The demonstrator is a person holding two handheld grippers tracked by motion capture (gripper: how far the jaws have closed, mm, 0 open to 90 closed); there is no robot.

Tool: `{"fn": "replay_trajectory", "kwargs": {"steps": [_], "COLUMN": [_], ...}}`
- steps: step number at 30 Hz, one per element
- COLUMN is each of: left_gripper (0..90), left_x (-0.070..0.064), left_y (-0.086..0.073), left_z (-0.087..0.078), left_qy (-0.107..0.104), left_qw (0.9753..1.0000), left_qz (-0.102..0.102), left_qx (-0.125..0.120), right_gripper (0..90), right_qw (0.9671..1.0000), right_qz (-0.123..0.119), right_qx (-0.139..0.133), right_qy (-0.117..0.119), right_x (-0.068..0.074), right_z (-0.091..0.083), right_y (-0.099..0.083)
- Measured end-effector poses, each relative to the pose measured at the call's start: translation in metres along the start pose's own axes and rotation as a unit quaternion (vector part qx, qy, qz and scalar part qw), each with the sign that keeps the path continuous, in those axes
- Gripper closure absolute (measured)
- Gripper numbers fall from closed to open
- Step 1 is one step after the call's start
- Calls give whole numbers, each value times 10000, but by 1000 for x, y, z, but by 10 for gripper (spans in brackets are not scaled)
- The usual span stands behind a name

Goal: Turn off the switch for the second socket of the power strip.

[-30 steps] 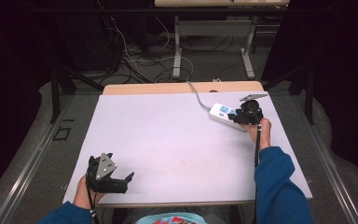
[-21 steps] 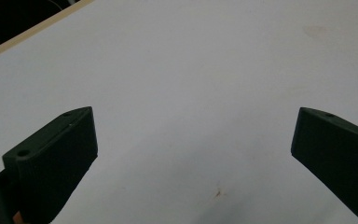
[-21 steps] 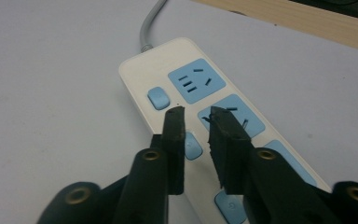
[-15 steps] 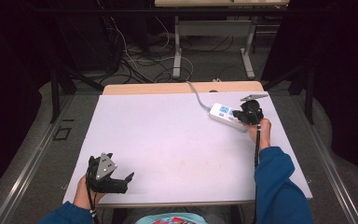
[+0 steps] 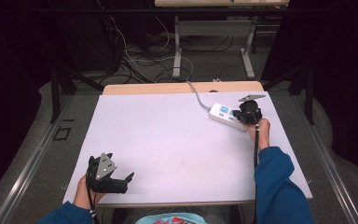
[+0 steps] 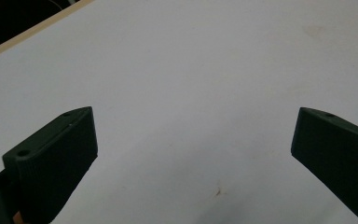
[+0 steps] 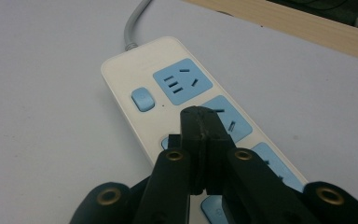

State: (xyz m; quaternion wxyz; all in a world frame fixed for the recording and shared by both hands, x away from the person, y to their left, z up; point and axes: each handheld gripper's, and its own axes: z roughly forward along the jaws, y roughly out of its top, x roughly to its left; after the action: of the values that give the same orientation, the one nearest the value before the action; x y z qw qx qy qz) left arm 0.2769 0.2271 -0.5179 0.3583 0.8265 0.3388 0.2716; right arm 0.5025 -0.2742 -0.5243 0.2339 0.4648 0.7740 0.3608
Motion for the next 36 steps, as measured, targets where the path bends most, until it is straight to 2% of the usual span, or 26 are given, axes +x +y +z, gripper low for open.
{"fn": "replay_trajectory", "kwargs": {"steps": [9, 18, 28, 36], "left_gripper": [1, 1, 1, 1], "left_x": [0, 0, 0, 0], "left_y": [0, 0, 0, 0], "left_z": [0, 0, 0, 0], "left_qy": [-10, -7, 19, 21], "left_qw": [10000, 10000, 10000, 10000], "left_qz": [1, 10, -2, 0], "left_qx": [25, 32, 0, 1], "right_gripper": [900, 900, 900, 900], "right_qw": [9999, 9998, 9998, 9998], "right_qz": [75, -29, 22, 32], "right_qx": [90, 175, 169, 194], "right_qy": [48, 73, 108, -3], "right_x": [1, 7, 6, 9], "right_z": [6, 11, 12, 12], "right_y": [-2, -1, -2, -2]}}
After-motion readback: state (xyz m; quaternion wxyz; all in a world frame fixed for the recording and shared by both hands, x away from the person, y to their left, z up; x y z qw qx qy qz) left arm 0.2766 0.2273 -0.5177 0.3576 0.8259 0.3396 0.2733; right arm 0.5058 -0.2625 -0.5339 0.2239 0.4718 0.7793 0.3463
